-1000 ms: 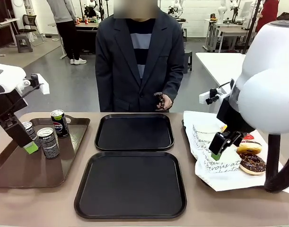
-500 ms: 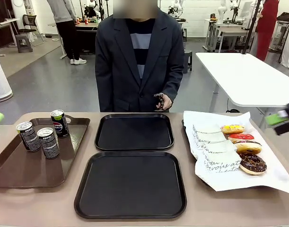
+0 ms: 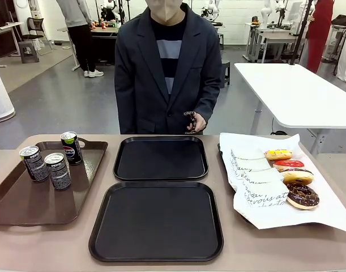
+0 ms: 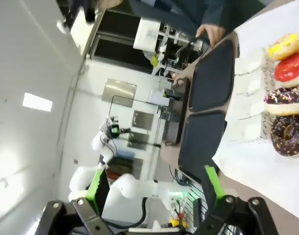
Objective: Set up donuts and drinks on trays.
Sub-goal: Pick up one Pepsi coke and place it on the Flat Tray.
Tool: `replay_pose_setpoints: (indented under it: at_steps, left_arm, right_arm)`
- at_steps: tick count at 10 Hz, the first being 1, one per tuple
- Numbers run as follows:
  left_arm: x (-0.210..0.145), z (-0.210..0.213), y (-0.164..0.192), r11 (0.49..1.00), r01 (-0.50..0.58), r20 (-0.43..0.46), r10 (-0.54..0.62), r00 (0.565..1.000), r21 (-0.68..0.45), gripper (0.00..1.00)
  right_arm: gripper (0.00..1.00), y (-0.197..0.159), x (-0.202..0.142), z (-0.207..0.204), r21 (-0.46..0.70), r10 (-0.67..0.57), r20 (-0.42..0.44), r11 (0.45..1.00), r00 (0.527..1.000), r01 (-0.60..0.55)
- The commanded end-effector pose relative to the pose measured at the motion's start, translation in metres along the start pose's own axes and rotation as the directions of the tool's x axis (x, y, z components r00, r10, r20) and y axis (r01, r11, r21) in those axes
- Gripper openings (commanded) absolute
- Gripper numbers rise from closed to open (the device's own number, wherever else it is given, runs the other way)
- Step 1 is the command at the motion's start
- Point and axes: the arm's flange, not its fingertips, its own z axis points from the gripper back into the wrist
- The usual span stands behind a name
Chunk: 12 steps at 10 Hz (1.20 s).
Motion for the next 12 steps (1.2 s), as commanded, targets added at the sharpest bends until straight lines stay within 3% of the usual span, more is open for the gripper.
replay_pose_setpoints:
  at_steps: [1, 3, 5, 6, 12]
  left_arm:
    - [0.001, 0.012, 0.026, 0.998, -0.063, 0.023, 0.063, 0.998, 0.007, 1.0]
    - [-0.005, 0.025, 0.046, 0.992, -0.124, 0.047, 0.122, 0.991, 0.024, 1.0]
    - [-0.007, 0.031, 0.053, 0.99, -0.108, 0.031, 0.106, 0.994, 0.089, 1.0]
    - [-0.01, 0.024, 0.054, 0.988, -0.149, 0.054, 0.147, 0.988, 0.036, 1.0]
    - [-0.01, 0.024, 0.054, 0.988, -0.149, 0.054, 0.147, 0.988, 0.036, 1.0]
  right_arm:
    - [1.0, -0.018, 0.007, 0.015, -0.048, -0.075, 0.038, 0.996, 0.996, 0.077]
    - [1.0, -0.027, 0.001, 0.037, -0.09, -0.117, 0.073, 0.988, 0.99, 0.123]
    - [1.0, -0.029, 0.0, 0.041, -0.119, -0.116, 0.103, 0.985, 0.988, 0.128]
    - [1.0, -0.037, -0.002, 0.042, -0.094, -0.145, 0.085, 0.984, 0.986, 0.152]
    - [1.0, -0.037, -0.002, 0.042, -0.094, -0.145, 0.085, 0.984, 0.986, 0.152]
